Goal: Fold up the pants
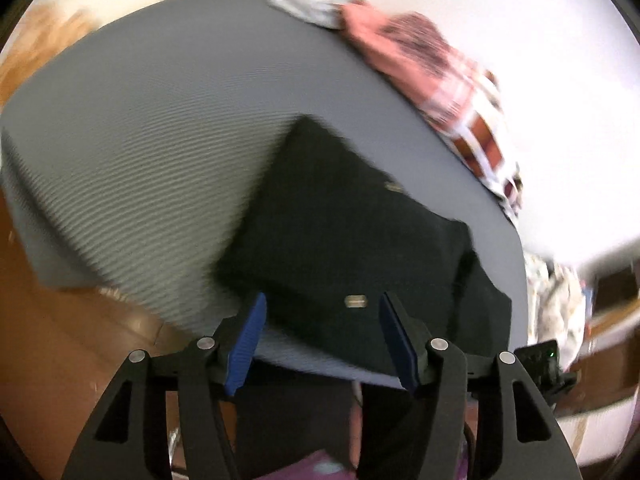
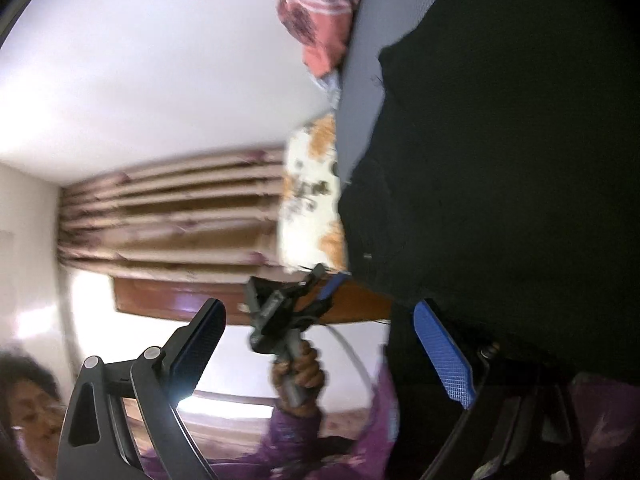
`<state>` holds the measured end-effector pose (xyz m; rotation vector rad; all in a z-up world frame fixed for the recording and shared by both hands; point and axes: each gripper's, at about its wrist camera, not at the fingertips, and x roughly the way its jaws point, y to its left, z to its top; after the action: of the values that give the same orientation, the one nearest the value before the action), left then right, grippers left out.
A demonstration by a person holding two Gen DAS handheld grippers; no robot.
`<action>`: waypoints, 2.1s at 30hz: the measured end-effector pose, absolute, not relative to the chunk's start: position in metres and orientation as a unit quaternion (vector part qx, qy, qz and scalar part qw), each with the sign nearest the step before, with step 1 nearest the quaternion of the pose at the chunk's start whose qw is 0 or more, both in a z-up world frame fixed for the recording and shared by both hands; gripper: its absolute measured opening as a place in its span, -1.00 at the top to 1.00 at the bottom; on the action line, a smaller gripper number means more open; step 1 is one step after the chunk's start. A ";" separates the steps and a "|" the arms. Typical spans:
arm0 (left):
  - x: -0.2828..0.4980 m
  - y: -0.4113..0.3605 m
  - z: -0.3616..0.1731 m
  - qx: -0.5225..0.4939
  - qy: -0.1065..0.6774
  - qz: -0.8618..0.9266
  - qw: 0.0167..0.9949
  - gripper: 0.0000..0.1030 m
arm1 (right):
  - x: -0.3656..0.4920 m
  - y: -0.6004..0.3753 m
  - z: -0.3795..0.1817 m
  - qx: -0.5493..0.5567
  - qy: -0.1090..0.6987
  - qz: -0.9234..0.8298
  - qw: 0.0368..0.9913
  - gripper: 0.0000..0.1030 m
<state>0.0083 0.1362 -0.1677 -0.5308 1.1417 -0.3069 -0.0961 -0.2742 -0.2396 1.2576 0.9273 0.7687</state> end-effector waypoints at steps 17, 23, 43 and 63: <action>0.034 0.161 -0.222 -0.340 0.558 -0.245 0.716 -0.23 | -0.099 -0.233 -0.215 0.451 0.435 0.327 0.707 -0.84; 0.044 0.164 -0.222 -0.359 0.560 -0.241 0.707 -0.25 | -0.103 -0.238 -0.220 0.462 0.434 0.324 0.703 -0.84; 0.087 0.161 -0.211 -0.248 0.619 -0.258 0.699 -0.52 | -0.100 -0.219 -0.221 0.456 0.455 0.319 0.695 -0.84; 0.093 0.160 -0.214 -0.395 0.536 -0.435 0.606 -0.98 | -0.093 -0.213 -0.230 0.464 0.477 0.302 0.683 -0.85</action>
<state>0.0929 0.1598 -0.2138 -0.9137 1.2398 -1.0067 -0.0932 -0.2129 -0.2297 1.0395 1.0700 0.6772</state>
